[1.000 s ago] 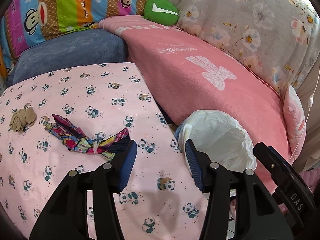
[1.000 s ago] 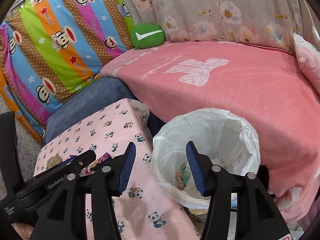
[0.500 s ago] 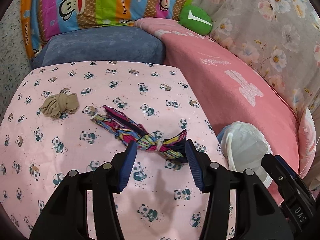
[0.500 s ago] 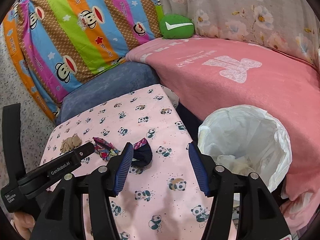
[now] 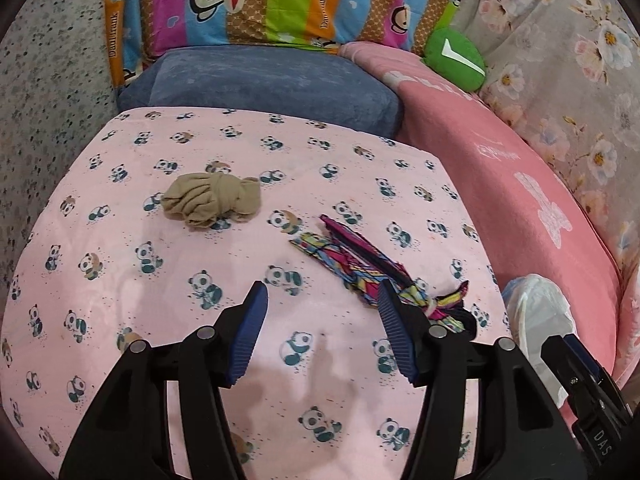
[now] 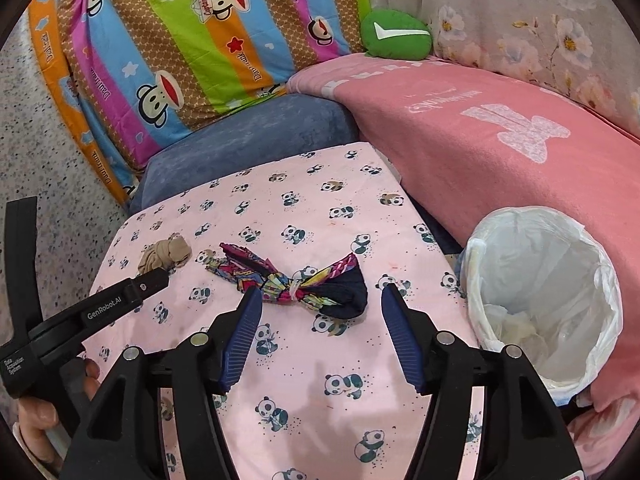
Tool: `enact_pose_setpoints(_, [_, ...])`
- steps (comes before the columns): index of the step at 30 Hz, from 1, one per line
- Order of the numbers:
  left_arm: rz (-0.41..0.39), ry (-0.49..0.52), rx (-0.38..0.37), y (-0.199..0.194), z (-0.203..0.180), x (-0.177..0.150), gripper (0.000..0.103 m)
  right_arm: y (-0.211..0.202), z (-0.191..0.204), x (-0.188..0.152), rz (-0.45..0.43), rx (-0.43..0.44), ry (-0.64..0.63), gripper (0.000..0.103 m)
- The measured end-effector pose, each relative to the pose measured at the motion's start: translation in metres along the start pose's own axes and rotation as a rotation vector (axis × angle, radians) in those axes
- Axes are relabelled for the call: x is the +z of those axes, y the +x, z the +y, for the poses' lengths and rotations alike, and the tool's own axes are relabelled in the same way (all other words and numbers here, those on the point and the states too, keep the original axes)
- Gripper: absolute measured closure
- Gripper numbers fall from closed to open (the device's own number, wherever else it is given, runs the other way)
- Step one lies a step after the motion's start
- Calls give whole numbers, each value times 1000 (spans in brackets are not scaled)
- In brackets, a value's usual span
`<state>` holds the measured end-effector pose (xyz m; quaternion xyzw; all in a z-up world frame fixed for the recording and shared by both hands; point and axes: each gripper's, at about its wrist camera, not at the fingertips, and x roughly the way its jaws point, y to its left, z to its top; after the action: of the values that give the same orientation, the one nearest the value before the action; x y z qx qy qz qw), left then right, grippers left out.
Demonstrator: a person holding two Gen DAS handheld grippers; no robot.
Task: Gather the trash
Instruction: 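Move both grippers back toward the last items on the table, then grasp the khaki knotted sock with the left gripper while the right gripper grasps the striped scarf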
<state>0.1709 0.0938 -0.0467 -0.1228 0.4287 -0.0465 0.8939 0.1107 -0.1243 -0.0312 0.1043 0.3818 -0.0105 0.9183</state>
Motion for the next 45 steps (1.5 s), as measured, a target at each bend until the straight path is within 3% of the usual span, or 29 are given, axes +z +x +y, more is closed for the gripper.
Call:
enact_pose_setpoints(10, [-61, 18, 166, 22, 64, 29, 34, 59, 35, 2, 86, 47, -80, 42])
enact_pose_setpoints(19, [-34, -51, 159, 71, 102, 65, 31, 125, 50, 11, 152, 57, -92, 42])
enact_pose_setpoints(24, [24, -71, 89, 109, 105, 75, 30, 151, 43, 15, 181, 47, -67, 42])
enact_pose_setpoints(32, [86, -17, 17, 119, 80, 55, 49, 159, 32, -4, 219, 45, -51, 42])
enact_pose_setpoints(45, [148, 63, -24, 70, 26, -24, 51, 105, 18, -53, 263, 62, -27, 42])
